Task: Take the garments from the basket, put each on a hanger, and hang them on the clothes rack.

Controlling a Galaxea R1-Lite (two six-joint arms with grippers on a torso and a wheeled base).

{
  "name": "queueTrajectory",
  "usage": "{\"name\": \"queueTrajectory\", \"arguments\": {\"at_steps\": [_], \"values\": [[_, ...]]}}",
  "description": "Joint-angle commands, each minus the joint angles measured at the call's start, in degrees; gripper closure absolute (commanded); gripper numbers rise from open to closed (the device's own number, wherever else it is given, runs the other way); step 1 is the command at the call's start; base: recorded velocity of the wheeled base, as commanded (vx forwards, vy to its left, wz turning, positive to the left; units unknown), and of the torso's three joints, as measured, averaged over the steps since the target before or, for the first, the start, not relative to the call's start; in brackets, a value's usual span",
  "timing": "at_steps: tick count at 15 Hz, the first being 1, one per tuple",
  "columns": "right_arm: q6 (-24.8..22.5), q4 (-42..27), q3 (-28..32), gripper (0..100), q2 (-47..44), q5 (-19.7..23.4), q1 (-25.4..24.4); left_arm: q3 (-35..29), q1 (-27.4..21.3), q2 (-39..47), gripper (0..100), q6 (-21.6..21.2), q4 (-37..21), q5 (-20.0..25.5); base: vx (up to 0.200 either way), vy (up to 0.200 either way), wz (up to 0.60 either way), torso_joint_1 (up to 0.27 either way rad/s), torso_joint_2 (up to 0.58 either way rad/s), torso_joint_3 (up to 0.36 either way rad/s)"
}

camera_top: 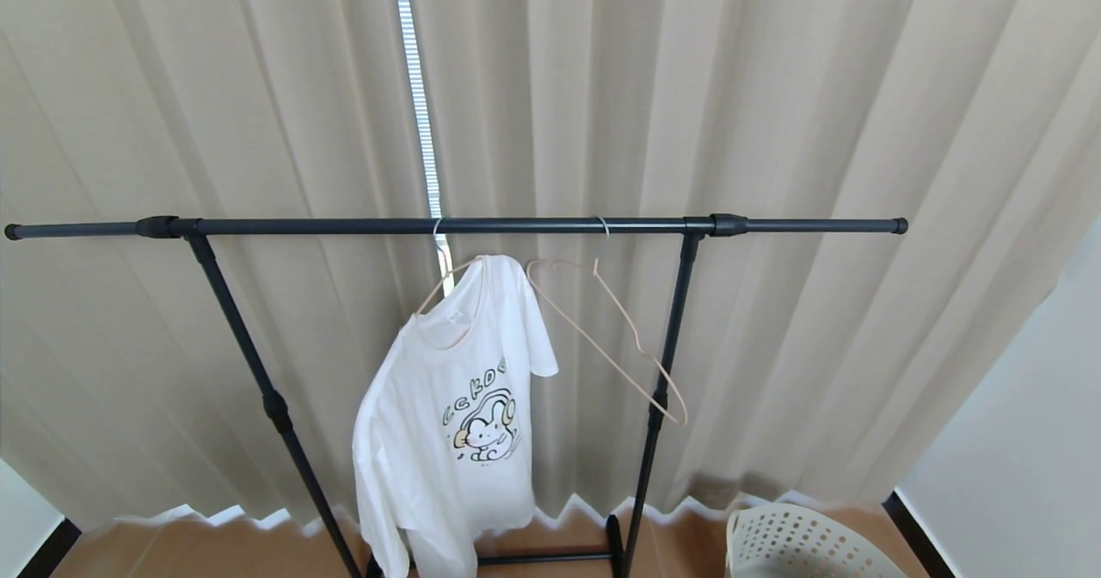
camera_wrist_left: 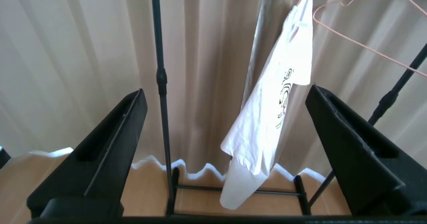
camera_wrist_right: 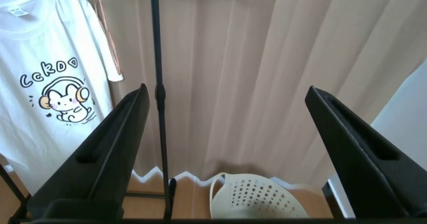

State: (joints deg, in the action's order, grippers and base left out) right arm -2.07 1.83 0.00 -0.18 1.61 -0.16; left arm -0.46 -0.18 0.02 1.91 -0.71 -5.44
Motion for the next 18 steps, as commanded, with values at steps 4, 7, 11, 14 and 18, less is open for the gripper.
{"name": "queueTrajectory", "arguments": {"at_steps": [4,7,11,14,18], "values": [[0.0,0.0,0.0,0,0.1,0.0,0.0,0.0,0.0,0.0,0,0.0,0.0,0.1,0.000,0.000,0.00,-0.071,0.17,0.081],[0.0,0.0,0.0,0,0.0,0.0,0.0,0.0,0.0,0.0,0,0.1,0.0,0.1,0.000,0.000,0.00,-0.142,0.31,0.170],[0.0,0.0,0.0,0,0.0,0.1,-0.1,-0.1,0.0,0.0,0,0.1,0.0,0.1,0.000,0.000,0.00,-0.151,0.34,0.187],[0.0,0.0,0.0,0,0.0,0.1,0.0,-0.1,0.0,0.0,0,0.2,0.0,0.1,0.000,0.000,0.00,-0.150,0.33,0.183],[0.0,0.0,0.0,0,0.0,0.0,0.0,-0.1,0.0,0.0,0,0.5,0.0,0.1,0.000,0.000,0.00,-0.150,0.35,0.196]]}}
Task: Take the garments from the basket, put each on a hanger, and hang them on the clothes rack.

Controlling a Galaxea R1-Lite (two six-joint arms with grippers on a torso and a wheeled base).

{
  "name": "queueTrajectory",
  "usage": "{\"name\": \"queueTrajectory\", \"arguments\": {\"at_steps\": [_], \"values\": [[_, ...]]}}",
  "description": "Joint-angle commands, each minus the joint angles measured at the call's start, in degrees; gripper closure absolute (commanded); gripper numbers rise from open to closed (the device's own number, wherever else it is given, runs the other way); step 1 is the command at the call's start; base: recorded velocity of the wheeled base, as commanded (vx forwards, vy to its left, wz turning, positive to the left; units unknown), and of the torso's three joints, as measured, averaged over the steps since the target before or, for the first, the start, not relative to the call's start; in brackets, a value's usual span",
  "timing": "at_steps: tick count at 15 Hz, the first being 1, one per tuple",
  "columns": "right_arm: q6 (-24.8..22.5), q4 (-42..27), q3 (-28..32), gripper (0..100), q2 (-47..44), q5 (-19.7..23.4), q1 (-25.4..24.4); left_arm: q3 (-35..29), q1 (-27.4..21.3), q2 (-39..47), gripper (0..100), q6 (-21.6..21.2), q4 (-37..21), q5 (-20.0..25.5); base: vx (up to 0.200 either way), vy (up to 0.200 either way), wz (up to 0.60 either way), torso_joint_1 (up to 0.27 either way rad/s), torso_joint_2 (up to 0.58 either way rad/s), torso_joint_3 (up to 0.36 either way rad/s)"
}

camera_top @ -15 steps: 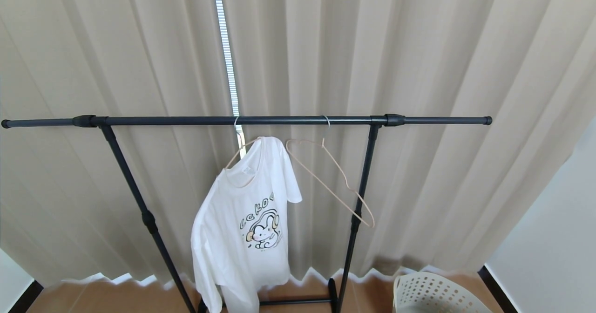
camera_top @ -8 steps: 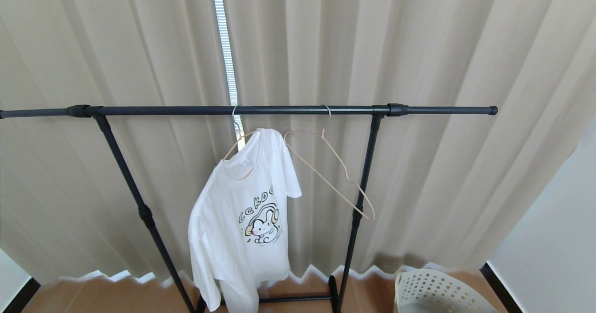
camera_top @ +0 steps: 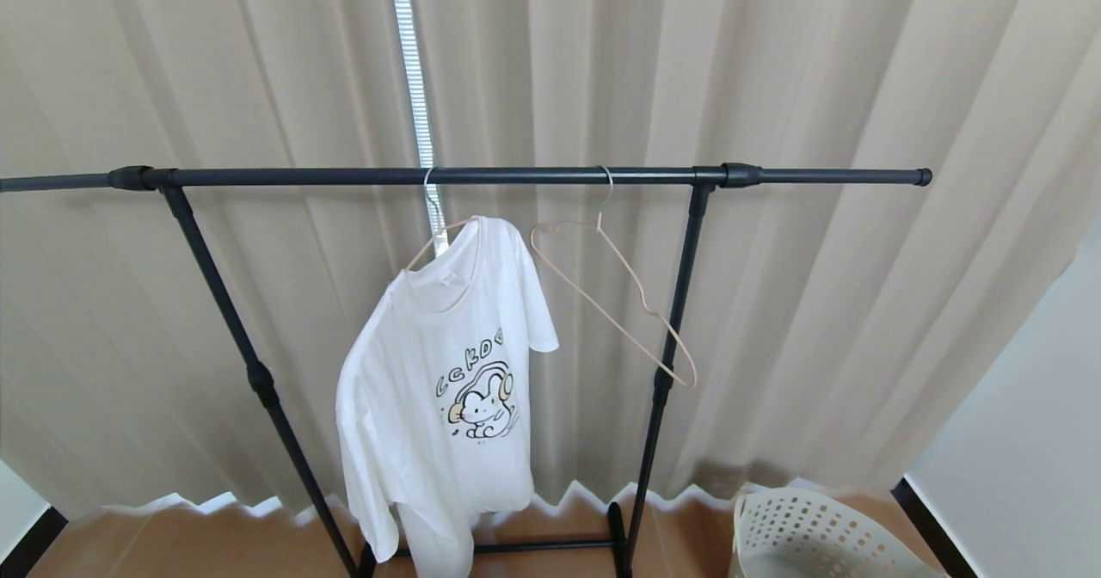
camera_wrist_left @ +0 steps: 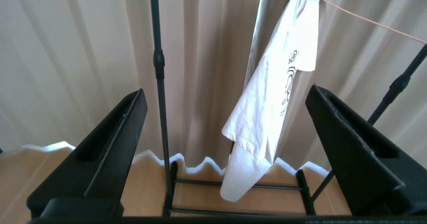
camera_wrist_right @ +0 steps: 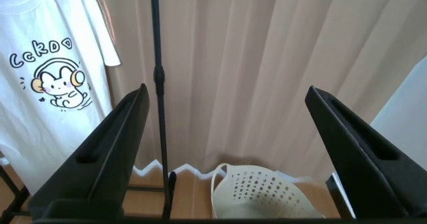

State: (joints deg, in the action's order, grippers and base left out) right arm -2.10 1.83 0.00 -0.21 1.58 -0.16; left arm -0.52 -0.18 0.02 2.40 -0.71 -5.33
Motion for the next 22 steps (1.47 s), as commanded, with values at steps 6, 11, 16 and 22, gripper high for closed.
{"name": "queueTrajectory", "arguments": {"at_steps": [6,11,16,22], "values": [[0.0,0.0,0.0,0,0.0,0.0,0.0,0.0,0.0,0.0,0,0.1,0.0,0.0,0.000,0.000,0.00,-0.154,0.36,0.212],[0.0,0.0,0.0,0,0.0,0.0,0.0,0.0,0.0,0.0,0,0.1,0.0,0.0,0.000,0.000,0.00,-0.188,0.46,0.267],[0.0,0.0,0.0,0,0.0,0.0,0.0,0.0,0.0,0.0,0,0.1,-0.1,0.0,0.000,0.000,0.00,-0.213,0.54,0.329],[0.0,0.0,0.0,0,0.0,0.0,0.0,0.0,0.0,0.0,0,0.1,-0.1,0.0,0.000,0.000,0.00,-0.178,0.51,0.336]]}}
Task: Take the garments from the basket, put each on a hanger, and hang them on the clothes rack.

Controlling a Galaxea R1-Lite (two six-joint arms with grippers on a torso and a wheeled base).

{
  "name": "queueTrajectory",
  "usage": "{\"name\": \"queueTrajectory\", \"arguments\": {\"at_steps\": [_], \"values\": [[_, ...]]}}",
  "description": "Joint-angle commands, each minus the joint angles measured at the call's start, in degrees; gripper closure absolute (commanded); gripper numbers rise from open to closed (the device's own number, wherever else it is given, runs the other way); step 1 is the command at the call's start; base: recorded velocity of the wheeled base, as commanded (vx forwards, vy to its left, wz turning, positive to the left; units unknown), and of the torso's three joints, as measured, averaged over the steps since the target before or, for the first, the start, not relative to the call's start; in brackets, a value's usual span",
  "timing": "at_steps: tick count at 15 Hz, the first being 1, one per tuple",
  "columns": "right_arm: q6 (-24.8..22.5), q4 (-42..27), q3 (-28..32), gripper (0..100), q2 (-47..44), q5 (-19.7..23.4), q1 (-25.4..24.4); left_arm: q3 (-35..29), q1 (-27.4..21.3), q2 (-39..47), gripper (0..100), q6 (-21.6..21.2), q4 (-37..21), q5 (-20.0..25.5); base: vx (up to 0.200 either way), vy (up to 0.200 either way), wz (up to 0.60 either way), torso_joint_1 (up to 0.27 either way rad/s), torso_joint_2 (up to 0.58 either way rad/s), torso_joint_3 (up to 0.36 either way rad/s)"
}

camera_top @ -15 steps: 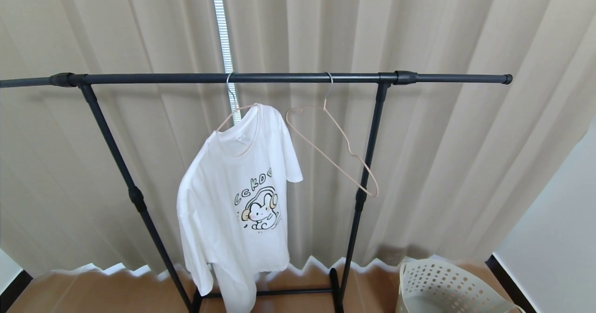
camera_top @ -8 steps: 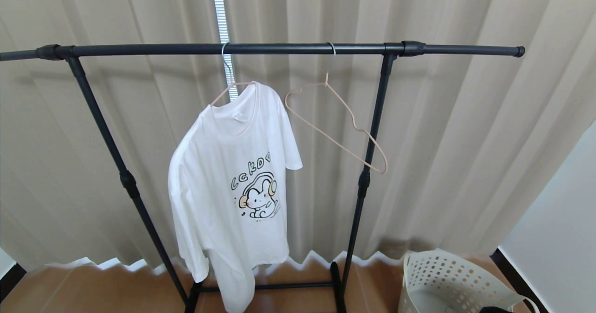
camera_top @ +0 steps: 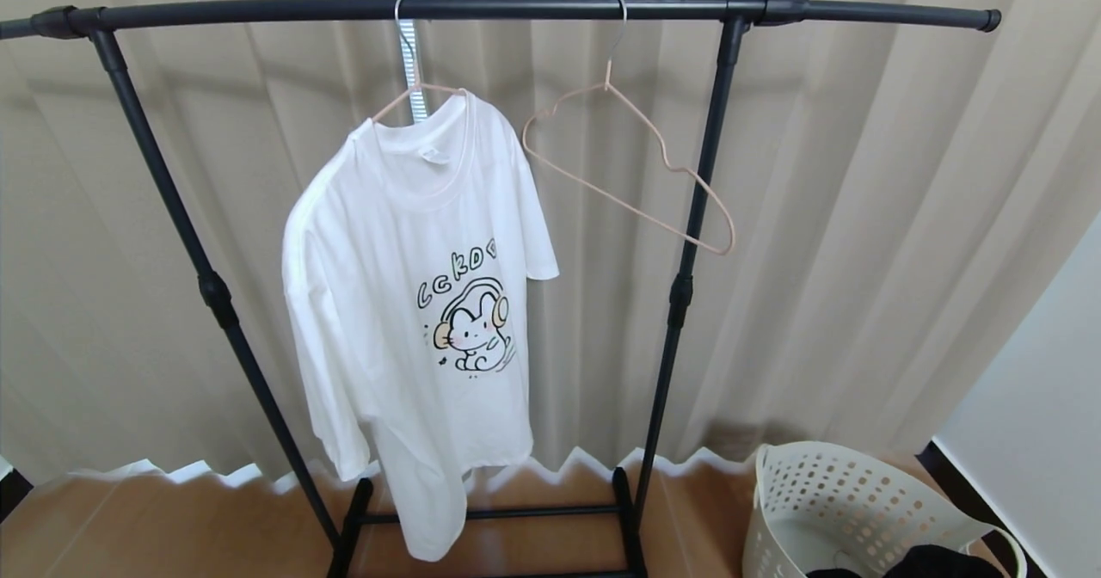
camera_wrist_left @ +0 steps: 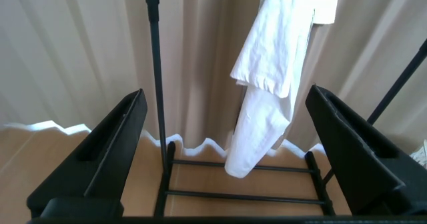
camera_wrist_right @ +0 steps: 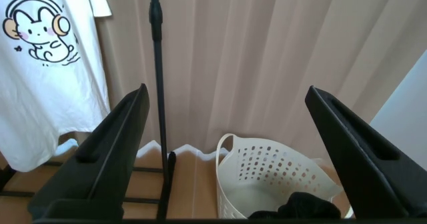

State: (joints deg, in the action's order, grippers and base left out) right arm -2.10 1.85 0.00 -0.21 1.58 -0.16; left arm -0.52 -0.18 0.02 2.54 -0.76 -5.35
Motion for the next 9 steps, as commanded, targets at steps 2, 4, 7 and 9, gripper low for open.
{"name": "queueTrajectory", "arguments": {"at_steps": [2,4,7,9], "values": [[0.0,0.0,0.0,0,0.0,0.0,0.0,0.0,0.0,0.0,0,0.0,0.0,0.0,0.000,0.000,0.00,-0.146,0.48,0.344],[0.0,0.0,0.0,0,0.0,0.1,0.0,0.0,0.0,0.0,0,0.0,0.1,0.0,0.000,0.000,0.00,-0.129,0.48,0.344],[0.0,0.0,0.0,0,0.0,0.0,0.0,0.0,0.0,0.0,0,0.0,0.0,0.0,0.000,0.000,0.00,-0.105,0.47,0.360],[0.0,0.0,0.0,0,0.0,0.1,0.0,0.0,0.0,0.0,0,0.0,0.0,0.0,0.000,0.000,0.00,-0.080,0.45,0.361]]}}
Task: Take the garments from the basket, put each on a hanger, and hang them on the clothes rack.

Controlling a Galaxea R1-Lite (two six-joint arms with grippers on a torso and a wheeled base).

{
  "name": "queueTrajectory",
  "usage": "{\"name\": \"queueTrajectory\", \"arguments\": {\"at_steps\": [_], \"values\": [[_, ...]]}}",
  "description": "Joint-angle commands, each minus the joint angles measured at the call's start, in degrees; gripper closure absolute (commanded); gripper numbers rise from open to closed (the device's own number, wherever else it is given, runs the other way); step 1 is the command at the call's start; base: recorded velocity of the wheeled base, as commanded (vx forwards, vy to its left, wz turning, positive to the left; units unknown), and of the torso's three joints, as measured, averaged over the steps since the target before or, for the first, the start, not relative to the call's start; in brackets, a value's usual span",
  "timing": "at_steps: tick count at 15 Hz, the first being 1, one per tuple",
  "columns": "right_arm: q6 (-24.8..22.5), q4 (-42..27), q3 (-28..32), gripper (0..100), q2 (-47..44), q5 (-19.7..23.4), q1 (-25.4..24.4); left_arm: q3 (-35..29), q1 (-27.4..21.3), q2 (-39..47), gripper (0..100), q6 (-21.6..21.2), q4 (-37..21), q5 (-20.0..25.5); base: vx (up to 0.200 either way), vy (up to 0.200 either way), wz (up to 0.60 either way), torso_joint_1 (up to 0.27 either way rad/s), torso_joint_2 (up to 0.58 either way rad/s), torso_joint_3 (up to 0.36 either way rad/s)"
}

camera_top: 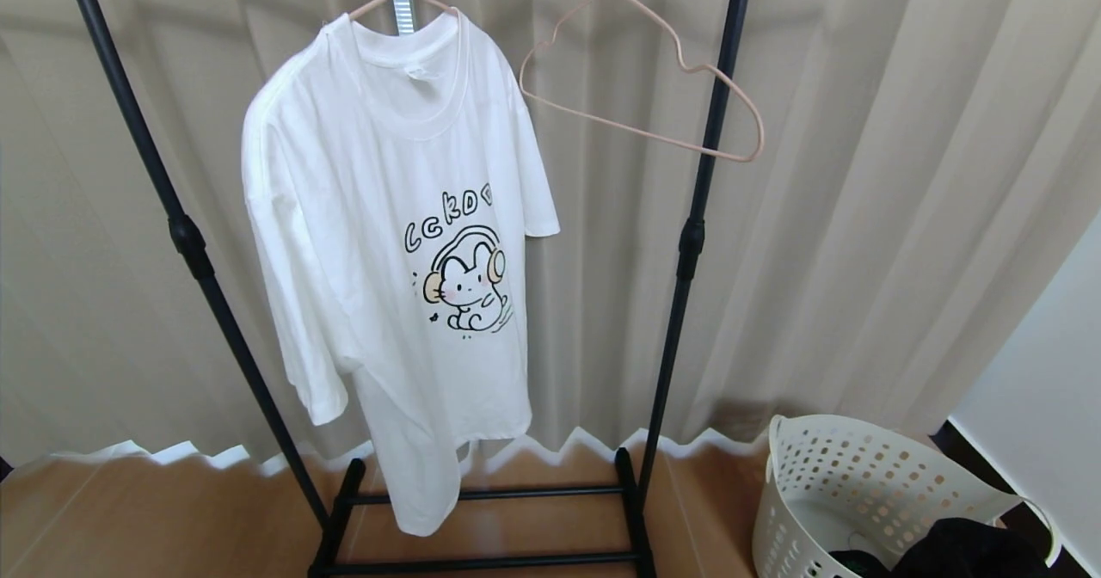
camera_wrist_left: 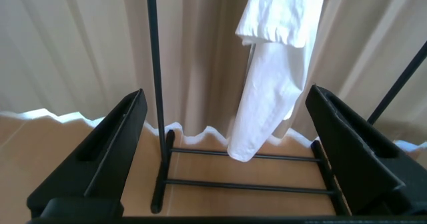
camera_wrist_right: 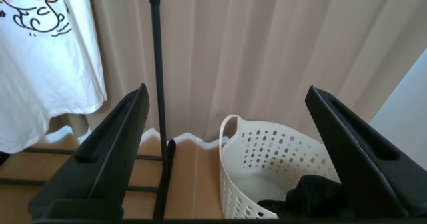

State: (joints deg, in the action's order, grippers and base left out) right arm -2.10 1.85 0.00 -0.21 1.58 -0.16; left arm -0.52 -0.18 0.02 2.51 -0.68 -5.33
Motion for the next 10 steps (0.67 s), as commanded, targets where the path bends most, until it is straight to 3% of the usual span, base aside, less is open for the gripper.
{"name": "queueTrajectory", "arguments": {"at_steps": [1,3,6,10], "values": [[0.0,0.0,0.0,0,0.0,0.1,0.0,0.0,0.0,0.0,0,0.0,-0.1,0.0,0.000,0.000,0.00,-0.076,0.45,0.388],[0.0,0.0,0.0,0,0.0,0.1,0.0,0.0,0.0,0.0,0,0.1,-0.1,0.0,0.000,0.000,0.00,-0.029,0.29,0.251],[0.0,0.0,0.0,0,0.0,0.0,0.0,0.0,0.0,0.0,0,0.1,-0.1,0.0,0.000,0.000,0.00,-0.011,0.06,0.055],[0.0,0.0,0.0,0,0.0,0.0,0.0,0.0,0.0,0.0,0,0.1,0.0,0.0,0.000,0.000,-0.60,-0.001,0.01,0.012]]}}
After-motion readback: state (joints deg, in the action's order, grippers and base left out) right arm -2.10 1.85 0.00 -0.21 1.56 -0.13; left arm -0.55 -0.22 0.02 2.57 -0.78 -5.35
